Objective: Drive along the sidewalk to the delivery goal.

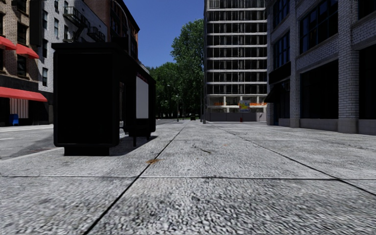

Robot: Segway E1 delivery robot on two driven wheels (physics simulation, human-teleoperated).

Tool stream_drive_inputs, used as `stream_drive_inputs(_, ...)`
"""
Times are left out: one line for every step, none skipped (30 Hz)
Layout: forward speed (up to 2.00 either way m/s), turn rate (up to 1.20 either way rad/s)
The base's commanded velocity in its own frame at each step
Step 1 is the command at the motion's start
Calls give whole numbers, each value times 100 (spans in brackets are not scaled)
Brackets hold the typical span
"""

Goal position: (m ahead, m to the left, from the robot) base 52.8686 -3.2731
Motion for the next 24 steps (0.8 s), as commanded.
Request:
stream_drive_inputs(200,0)
stream_drive_inputs(200,0)
stream_drive_inputs(200,0)
stream_drive_inputs(200,0)
stream_drive_inputs(200,0)
stream_drive_inputs(200,0)
stream_drive_inputs(200,0)
stream_drive_inputs(200,0)
stream_drive_inputs(200,0)
stream_drive_inputs(200,0)
stream_drive_inputs(200,0)
stream_drive_inputs(200,0)
stream_drive_inputs(200,0)
stream_drive_inputs(200,0)
stream_drive_inputs(200,0)
stream_drive_inputs(200,0)
stream_drive_inputs(200,0)
stream_drive_inputs(200,0)
stream_drive_inputs(200,0)
stream_drive_inputs(200,0)
stream_drive_inputs(200,0)
stream_drive_inputs(200,0)
stream_drive_inputs(200,0)
stream_drive_inputs(200,0)
